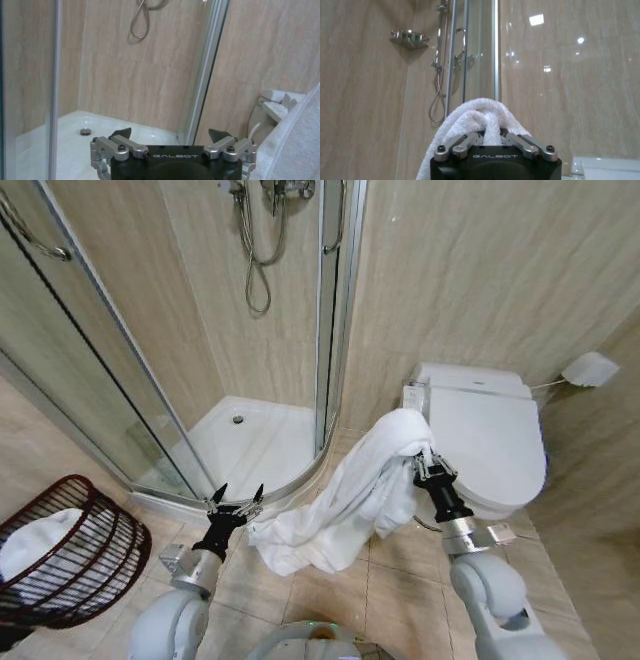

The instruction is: Discard the used towel into the hamper.

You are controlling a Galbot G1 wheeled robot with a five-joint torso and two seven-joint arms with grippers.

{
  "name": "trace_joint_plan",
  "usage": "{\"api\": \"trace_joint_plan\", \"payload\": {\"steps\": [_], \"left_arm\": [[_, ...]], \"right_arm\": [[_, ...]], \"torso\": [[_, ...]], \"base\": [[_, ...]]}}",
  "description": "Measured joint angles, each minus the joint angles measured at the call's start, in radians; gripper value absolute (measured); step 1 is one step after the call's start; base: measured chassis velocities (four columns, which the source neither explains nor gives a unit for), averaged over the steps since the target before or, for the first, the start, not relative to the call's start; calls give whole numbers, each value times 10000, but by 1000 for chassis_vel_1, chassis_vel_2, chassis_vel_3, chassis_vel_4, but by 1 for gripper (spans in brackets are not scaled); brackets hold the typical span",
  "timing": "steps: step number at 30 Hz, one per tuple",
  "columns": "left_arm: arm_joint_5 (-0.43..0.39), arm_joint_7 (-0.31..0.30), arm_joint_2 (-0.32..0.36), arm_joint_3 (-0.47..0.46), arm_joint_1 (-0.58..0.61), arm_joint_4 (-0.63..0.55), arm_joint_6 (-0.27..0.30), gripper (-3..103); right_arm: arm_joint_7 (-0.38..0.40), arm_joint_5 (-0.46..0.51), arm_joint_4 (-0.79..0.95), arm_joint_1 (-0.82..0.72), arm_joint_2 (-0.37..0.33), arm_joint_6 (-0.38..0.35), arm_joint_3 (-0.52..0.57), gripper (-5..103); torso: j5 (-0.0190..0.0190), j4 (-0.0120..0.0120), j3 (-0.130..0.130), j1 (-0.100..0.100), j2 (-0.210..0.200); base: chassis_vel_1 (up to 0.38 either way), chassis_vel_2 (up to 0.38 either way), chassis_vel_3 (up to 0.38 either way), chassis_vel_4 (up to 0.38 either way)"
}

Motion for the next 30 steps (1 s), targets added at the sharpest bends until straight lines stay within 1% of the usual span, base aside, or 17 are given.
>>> {"api": "trace_joint_plan", "payload": {"steps": [3, 9, 16, 20, 30], "left_arm": [[0, 0, 0, 0, 0, -1, 0, 100], [0, 0, 0, 0, 0, 0, 0, 100], [0, 0, 0, 0, 0, 0, 0, 100], [0, 0, 0, 0, 0, 0, 1, 100], [0, 0, 0, 0, 0, 0, 0, 100]], "right_arm": [[1, 89, 211, -134, 13, 0, 74, 14], [12, 397, 1156, -450, 141, -76, 277, 14], [2, 415, 1599, -516, 123, -98, 426, 14], [7, 419, 1647, -537, 172, -94, 430, 14], [27, 441, 1696, -592, 203, -47, 419, 14]], "torso": [[0, 0, 0, 0, -1], [-1, -1, 0, 0, -1], [-1, 0, 20, 12, 26], [-1, 0, 96, 63, 157], [0, 0, 392, 198, 591]], "base": [[0, 0, 0, 0], [0, 0, 0, 0], [0, 0, 0, 0], [0, 0, 0, 0], [0, 0, 0, 0]]}}
